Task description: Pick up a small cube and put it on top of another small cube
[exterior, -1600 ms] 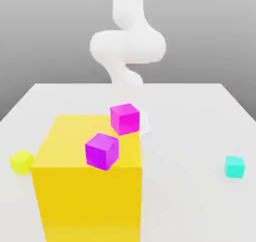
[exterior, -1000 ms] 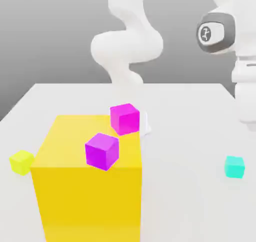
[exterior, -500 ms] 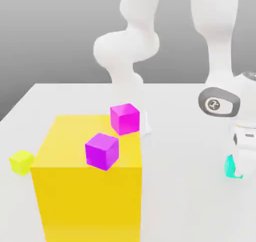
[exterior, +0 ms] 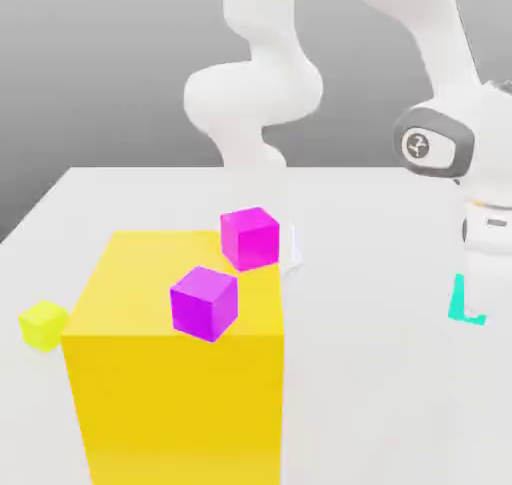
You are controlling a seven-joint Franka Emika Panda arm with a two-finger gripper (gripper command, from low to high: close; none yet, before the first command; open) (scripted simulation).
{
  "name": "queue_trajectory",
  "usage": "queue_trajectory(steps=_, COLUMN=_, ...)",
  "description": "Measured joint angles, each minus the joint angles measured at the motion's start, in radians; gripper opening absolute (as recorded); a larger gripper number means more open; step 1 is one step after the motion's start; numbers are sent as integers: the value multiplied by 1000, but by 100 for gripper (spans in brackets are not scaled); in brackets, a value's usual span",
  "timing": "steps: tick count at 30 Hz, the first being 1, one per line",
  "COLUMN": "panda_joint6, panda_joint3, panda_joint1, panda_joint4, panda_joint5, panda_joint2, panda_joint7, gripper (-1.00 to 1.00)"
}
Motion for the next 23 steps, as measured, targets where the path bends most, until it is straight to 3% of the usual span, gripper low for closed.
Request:
queue_trajectory(steps=15, panda_joint6=-611, panda_joint3=-267, panda_joint1=-357, panda_joint4=73, panda_joint5=-35, panda_joint2=-538, panda_joint7=94, gripper=-100)
queue_trajectory(steps=19, panda_joint6=-510, panda_joint3=-285, panda_joint1=-386, panda_joint4=-15, panda_joint5=-43, panda_joint2=-526, panda_joint7=101, gripper=-100)
queue_trajectory(steps=20, panda_joint6=-480, panda_joint3=-286, panda_joint1=-389, panda_joint4=-36, panda_joint5=-44, panda_joint2=-517, panda_joint7=100, gripper=100)
queue_trajectory(steps=23, panda_joint6=-480, panda_joint3=-286, panda_joint1=-389, panda_joint4=-36, panda_joint5=-44, panda_joint2=-517, panda_joint7=100, gripper=100)
